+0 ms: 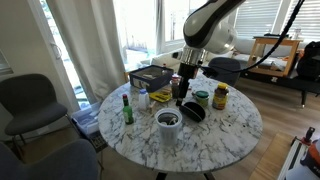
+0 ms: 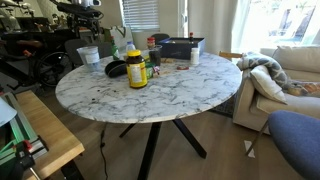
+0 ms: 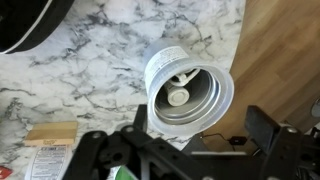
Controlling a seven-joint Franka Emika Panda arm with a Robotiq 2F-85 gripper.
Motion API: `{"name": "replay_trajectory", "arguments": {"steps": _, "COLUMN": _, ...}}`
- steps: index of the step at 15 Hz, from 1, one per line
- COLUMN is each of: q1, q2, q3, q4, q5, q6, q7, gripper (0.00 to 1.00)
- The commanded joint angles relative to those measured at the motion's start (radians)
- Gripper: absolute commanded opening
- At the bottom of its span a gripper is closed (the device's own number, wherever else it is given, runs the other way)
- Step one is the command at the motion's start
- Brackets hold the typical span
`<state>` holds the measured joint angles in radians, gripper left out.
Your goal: Put the white object in the grey cup
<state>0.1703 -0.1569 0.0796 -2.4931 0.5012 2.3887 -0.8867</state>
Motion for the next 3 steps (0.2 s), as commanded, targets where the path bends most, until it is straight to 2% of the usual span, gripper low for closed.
{"name": "replay_trajectory", "arguments": {"steps": 1, "q1": 0.008, "q2": 0.000, "q3": -0.008, "q4": 0.001, "q5": -0.003, "q6": -0.001, "q7": 0.003, "gripper": 1.00}}
{"name": "replay_trajectory", "arguments": {"steps": 3, "q1": 0.008, "q2": 0.000, "q3": -0.008, "q4": 0.001, "q5": -0.003, "q6": -0.001, "q7": 0.003, "gripper": 1.00}}
